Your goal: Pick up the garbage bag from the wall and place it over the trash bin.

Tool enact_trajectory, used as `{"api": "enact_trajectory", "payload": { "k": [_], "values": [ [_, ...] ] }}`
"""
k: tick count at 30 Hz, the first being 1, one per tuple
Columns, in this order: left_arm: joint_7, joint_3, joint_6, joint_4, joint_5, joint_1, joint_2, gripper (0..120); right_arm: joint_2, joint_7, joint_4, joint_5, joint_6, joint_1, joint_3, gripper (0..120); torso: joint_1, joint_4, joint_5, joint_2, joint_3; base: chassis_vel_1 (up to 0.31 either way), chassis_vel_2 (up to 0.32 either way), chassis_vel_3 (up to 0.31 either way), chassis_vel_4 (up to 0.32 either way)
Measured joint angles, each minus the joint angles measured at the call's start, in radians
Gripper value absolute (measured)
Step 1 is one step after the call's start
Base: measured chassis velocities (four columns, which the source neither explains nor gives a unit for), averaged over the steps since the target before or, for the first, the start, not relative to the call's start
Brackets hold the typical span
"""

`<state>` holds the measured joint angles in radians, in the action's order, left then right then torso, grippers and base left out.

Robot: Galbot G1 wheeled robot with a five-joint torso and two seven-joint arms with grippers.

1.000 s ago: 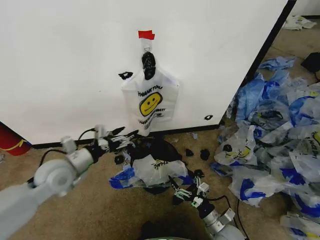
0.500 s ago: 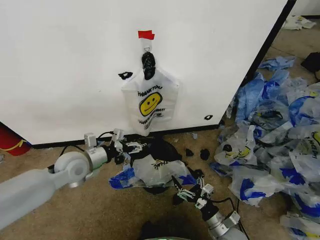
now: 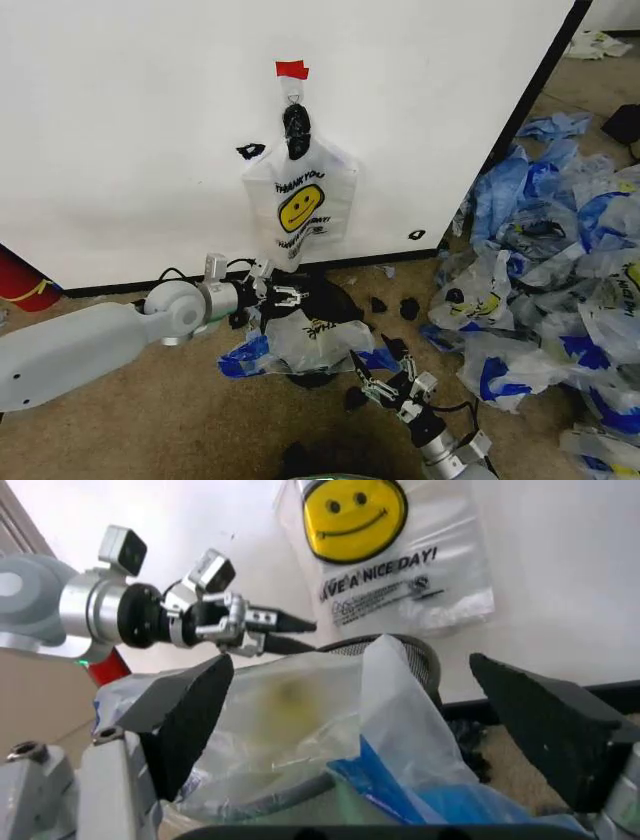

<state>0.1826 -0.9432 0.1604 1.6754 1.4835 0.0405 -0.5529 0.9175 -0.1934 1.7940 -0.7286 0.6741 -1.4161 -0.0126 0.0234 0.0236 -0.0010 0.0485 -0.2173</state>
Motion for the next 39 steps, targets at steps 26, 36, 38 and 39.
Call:
{"api": "enact_trajectory", "payload": {
  "k": [26,36,38,39],
  "values": [
    [0.043,-0.074,-0.002,-0.121,-0.037,-0.031,-0.034,66,0.018,-0.001,-0.012,-0.001,0.004,0.007,-0.006,78,0.0,0.0001,0.0,0.0,0.0,0.0,0.0,0.0,0.0],
    [0.033,-0.081,-0.009,-0.107,-0.036,-0.025,-0.036,32,0.023,-0.002,-0.017,-0.001,0.007,0.007,-0.004,76,0.0,0.0001,0.0,0.0,0.0,0.0,0.0,0.0,0.0],
    [0.028,-0.081,-0.017,-0.1,-0.037,-0.02,-0.03,23,0.024,-0.002,-0.017,0.0,0.008,0.007,-0.004,76,0.0,0.0,0.0,0.0,0.0,0.0,0.0,0.0,0.0],
    [0.028,-0.081,-0.017,-0.1,-0.037,-0.02,-0.03,23,0.024,-0.002,-0.017,0.0,0.008,0.007,-0.004,76,0.0,0.0,0.0,0.0,0.0,0.0,0.0,0.0,0.0]
  ]
}}
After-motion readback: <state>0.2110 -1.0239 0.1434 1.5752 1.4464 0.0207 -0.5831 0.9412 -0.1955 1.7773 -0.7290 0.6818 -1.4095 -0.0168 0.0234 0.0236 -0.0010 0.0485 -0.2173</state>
